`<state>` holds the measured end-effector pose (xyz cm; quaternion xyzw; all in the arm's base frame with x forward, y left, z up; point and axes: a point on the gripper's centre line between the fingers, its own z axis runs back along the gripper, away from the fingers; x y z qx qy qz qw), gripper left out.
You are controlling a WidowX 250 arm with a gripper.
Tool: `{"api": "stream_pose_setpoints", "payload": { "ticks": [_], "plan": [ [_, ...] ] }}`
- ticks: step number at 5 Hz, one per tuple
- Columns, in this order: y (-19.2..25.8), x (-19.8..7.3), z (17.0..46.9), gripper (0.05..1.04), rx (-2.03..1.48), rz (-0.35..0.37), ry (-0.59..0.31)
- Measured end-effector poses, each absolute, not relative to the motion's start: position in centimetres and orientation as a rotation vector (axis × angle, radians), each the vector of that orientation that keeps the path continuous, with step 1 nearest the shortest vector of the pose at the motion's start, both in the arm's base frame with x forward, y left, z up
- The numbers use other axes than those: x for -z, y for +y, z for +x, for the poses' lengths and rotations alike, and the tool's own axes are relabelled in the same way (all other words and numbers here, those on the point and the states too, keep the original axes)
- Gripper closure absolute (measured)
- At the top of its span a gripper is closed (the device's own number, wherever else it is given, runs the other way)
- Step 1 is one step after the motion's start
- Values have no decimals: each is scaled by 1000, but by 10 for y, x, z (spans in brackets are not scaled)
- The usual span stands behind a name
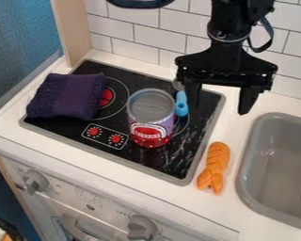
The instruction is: Move the purple cloth to the upper right corner of the stove
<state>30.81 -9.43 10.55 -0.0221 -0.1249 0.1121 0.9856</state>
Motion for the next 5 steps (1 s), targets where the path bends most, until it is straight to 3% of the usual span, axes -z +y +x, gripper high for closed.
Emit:
{"api": "stream_pose_setpoints", "payload": {
  "ticks": [1,2,3,5],
  "plan": [
    [-94,-97,306,85,-228,-36,-222],
    [-92,-101,307,85,-256,-71,-215],
    [-81,-125,311,85,-321,-113,-274],
    [0,-161,313,85,-641,-69,-396]
  ]
}}
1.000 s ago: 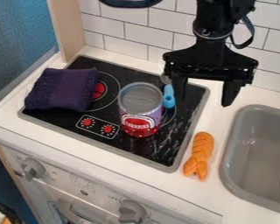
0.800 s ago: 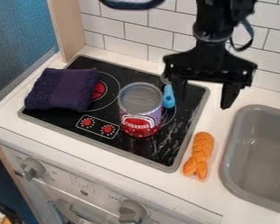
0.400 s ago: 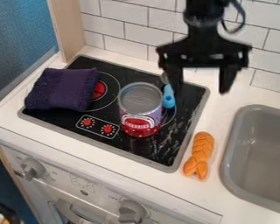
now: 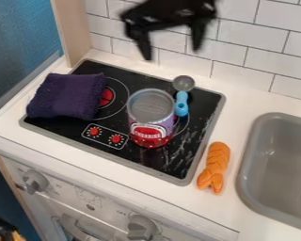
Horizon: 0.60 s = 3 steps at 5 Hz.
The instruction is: Move the purple cloth to the upper right corner of the stove
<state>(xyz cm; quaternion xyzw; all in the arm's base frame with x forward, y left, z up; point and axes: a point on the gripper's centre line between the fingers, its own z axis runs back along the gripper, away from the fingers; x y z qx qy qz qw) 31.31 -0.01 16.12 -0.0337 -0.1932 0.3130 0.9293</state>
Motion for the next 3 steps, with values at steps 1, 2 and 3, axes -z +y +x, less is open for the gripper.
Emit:
{"api": "stream_pose_setpoints", "payload": {
  "ticks": [1,2,3],
  "plan": [
    [41,-161,302,85,-819,-30,-396],
    [90,-157,290,85,-1013,-18,-384],
    [128,-135,279,85,-1157,-4,-333]
  ]
}}
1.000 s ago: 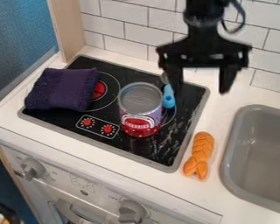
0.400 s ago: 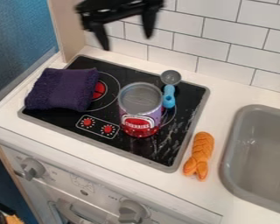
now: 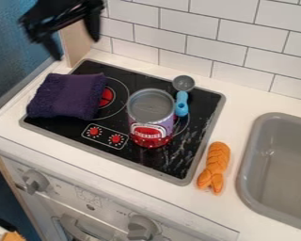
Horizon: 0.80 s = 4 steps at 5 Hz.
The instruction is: Move the purple cloth to the upper right corner of the stove
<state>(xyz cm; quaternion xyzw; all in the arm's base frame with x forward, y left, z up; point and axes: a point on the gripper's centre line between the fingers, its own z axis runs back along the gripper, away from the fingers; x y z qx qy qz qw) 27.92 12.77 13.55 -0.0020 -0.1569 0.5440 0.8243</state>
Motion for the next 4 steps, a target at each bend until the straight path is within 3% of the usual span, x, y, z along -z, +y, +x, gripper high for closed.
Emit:
{"api": "stream_pose_setpoints", "payload": {
  "ticks": [1,4],
  "plan": [
    [145,-104,277,85,-1210,-4,-295],
    [176,-44,282,85,-1267,61,-239]
  ]
}}
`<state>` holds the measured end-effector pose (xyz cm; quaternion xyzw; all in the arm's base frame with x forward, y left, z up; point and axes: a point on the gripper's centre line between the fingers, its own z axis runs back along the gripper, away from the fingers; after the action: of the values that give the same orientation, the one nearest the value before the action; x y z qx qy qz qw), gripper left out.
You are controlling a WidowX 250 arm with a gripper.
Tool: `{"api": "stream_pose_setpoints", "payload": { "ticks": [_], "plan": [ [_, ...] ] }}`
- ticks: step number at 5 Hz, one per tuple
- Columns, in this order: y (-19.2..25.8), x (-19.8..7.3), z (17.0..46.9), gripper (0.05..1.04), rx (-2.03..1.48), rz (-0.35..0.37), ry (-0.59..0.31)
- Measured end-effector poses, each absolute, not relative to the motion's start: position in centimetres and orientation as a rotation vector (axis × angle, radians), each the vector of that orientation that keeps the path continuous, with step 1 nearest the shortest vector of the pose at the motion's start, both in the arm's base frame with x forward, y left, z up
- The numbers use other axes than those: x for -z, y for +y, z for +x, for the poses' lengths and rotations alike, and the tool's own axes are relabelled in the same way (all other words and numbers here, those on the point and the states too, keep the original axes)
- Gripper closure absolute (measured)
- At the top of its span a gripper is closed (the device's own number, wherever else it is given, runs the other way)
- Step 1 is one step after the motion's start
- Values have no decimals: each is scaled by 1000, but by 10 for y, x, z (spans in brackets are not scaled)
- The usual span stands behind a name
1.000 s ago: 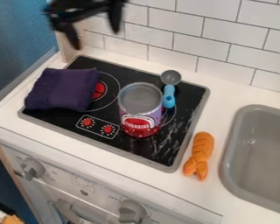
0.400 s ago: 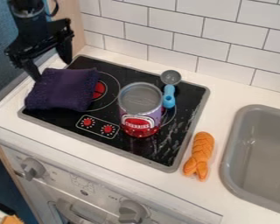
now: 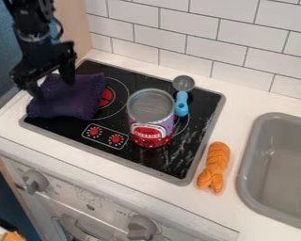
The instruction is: Move the purple cloth to the upper right corner of the stove
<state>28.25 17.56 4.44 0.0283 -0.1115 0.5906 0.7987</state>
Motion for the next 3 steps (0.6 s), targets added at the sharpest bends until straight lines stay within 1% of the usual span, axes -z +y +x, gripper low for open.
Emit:
{"api": "stream_pose_setpoints", "payload": {
  "ticks": [1,3],
  "plan": [
    [174,-33,288,85,-1286,40,-228],
    [160,-27,307,84,-1221,51,-226]
  ]
}}
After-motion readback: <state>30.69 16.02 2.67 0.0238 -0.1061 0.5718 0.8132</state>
